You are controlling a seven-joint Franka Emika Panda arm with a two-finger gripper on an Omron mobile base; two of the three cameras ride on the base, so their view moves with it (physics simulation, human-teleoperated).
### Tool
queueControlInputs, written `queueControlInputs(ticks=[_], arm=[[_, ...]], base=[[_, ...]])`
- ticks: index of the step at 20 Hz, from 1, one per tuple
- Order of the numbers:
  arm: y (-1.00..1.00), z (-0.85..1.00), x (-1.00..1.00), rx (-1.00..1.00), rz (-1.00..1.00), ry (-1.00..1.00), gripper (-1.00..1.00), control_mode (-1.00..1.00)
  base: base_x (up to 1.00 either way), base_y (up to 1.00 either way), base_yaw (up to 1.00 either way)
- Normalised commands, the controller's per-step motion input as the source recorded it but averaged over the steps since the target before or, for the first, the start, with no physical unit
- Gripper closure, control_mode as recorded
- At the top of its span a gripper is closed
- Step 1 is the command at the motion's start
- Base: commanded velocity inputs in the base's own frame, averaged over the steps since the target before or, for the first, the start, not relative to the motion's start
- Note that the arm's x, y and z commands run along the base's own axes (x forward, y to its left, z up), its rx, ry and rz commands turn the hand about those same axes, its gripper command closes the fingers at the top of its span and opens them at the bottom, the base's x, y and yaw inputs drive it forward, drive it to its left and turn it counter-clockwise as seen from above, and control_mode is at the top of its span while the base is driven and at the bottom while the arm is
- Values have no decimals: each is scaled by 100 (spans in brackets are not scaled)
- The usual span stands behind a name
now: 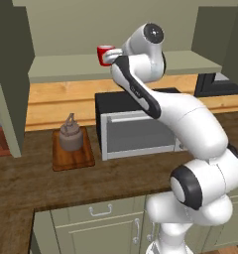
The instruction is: Pick the kettle from the counter and place it on the tray. Then pick the mug from the cabinet and place it on the tray. Then close the cabinet doors.
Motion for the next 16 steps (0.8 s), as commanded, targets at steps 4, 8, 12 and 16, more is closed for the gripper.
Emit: queueControlInputs(ticks=[4,8,12,16], arm=[[7,-2,49,0,7,8,-100,-100],[0,0,44,0,4,0,-100,-100],[7,-3,41,0,1,0,-100,-100],[11,-4,43,0,0,0,-100,-100]], base=[[0,0,0],[0,0,0],[0,0,0],[0,0,0]])
